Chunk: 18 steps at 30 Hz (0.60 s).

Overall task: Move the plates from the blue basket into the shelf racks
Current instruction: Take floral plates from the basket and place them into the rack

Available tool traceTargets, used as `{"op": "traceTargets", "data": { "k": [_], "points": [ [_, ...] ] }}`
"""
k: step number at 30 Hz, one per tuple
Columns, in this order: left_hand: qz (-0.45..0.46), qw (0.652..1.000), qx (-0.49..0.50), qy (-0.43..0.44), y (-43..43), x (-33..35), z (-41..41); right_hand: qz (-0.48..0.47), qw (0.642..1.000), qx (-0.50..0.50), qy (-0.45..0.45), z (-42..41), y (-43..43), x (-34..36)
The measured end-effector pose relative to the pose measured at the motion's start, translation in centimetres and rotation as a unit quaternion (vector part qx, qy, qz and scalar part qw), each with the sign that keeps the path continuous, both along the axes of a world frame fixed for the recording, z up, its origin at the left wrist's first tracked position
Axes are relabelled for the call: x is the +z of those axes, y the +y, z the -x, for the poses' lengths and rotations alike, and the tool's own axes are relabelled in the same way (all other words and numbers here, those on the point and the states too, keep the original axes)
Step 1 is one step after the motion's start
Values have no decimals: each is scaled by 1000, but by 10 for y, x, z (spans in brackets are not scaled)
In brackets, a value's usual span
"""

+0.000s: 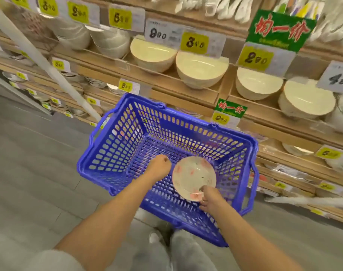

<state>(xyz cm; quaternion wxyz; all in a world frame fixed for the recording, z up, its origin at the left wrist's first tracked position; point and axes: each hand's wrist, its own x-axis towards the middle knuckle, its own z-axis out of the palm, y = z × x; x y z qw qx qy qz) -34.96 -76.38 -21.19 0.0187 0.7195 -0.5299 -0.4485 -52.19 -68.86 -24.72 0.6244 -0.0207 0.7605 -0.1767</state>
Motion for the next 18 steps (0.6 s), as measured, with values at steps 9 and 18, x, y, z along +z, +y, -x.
{"op": "traceTargets", "data": {
  "k": [9, 18],
  "points": [
    [-102, 987, -116, -36, -36, -87, 30, -72, 995, -18, 64, -8, -18, -70],
    [-108, 974, -197, -38, -36, -121, 46, -47, 982, -176, 54, -11, -18, -69]
  ]
}}
